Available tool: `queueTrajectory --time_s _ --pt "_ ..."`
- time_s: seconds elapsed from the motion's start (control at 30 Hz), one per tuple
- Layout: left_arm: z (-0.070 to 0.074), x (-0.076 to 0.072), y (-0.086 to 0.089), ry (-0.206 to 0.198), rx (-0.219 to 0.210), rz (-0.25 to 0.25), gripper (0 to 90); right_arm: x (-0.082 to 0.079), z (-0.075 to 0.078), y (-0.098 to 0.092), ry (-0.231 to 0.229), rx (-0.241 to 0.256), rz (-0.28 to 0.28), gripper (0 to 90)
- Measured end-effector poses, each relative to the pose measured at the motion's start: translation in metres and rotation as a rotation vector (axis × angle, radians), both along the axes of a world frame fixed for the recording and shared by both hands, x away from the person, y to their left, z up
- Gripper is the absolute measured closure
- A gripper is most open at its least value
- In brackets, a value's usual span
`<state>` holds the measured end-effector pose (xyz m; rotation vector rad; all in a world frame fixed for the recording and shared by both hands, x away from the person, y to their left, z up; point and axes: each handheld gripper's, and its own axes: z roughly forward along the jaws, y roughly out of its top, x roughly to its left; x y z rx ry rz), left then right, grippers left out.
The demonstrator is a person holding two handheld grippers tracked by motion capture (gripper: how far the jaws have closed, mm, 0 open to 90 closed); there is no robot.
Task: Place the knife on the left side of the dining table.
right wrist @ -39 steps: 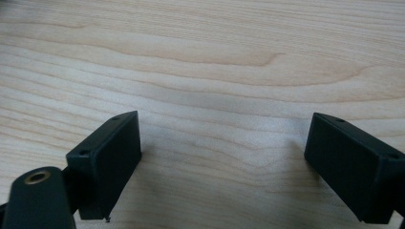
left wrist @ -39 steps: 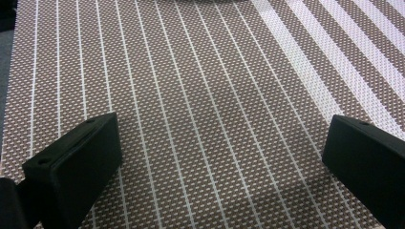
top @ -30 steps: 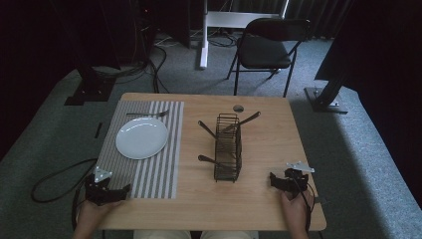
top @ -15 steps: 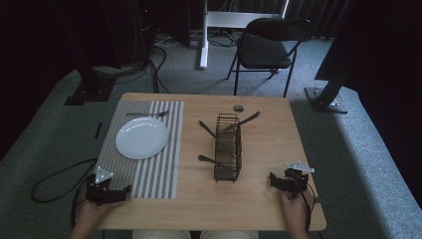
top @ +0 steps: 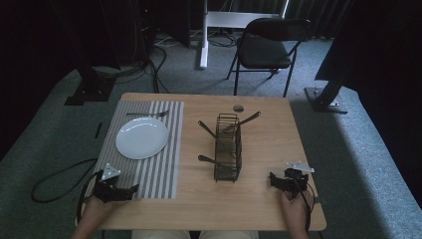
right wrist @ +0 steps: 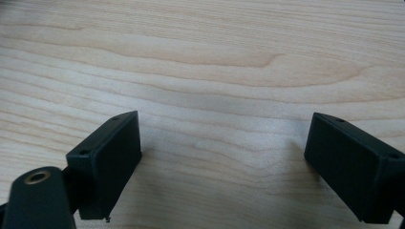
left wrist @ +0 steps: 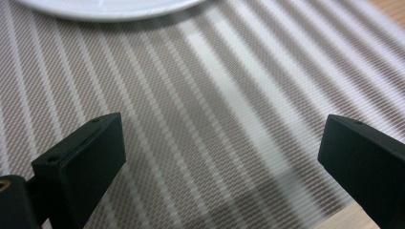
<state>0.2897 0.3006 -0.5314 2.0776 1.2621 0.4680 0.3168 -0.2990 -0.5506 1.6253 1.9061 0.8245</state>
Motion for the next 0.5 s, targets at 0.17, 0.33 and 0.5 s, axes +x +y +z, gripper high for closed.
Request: queueTrajectory --time_s 0.17,0.33,0.5 --pt "0.011 0.005 -0.014 -0.017 -0.005 -0.048 2.6 0.000 0.000 0.000 0.000 0.000 0.000 11.3" --pt "0.022 0.013 -0.029 -0.035 -0.031 -0.086 4.0 0.000 0.000 0.000 0.000 0.000 0.000 11.3" --pt "0.032 0.018 -0.042 -0.058 -0.044 -0.124 3.9 0.000 0.000 0.000 0.000 0.000 0.000 11.3"
